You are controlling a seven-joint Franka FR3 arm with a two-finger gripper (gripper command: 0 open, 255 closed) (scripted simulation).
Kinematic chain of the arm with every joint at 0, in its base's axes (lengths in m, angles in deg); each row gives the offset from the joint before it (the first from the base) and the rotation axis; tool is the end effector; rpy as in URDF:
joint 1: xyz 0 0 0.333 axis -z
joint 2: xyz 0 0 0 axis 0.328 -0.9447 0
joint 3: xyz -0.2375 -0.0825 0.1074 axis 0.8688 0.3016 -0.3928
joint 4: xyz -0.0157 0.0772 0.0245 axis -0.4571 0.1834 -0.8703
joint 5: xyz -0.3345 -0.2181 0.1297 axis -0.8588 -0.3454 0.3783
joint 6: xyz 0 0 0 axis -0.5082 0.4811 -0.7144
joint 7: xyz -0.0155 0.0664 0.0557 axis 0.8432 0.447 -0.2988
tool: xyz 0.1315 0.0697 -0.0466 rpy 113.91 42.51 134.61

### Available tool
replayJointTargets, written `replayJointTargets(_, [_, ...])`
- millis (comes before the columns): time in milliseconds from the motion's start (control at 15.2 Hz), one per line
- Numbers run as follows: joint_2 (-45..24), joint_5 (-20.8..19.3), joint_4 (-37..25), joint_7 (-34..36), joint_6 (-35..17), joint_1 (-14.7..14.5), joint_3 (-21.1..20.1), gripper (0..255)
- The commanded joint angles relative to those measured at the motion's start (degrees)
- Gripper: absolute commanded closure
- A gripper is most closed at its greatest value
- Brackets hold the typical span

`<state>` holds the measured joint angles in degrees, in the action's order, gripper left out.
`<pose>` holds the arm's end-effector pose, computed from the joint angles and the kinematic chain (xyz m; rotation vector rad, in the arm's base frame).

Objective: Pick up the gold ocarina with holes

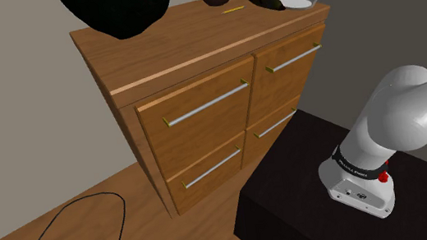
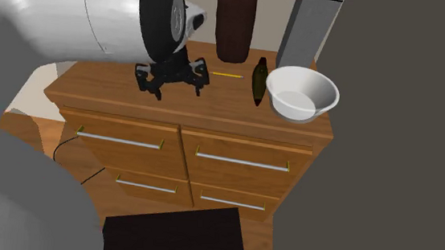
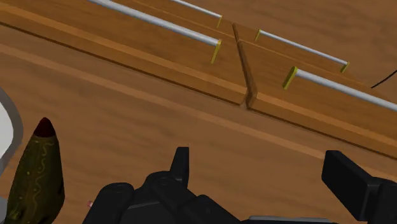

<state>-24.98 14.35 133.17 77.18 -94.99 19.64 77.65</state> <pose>0.4074 -0.0670 0.5517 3.0722 0.1093 0.3626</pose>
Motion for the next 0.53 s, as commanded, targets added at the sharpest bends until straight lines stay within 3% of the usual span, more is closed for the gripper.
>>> replayJointTargets(0, [-1.27, -0.07, -0.05, -2.38, -3.32, 0.32, 2.78, 0])
replayJointTargets(462, [-9.01, 2.69, -4.23, -11.1, -13.29, -0.46, 12.77, 0])
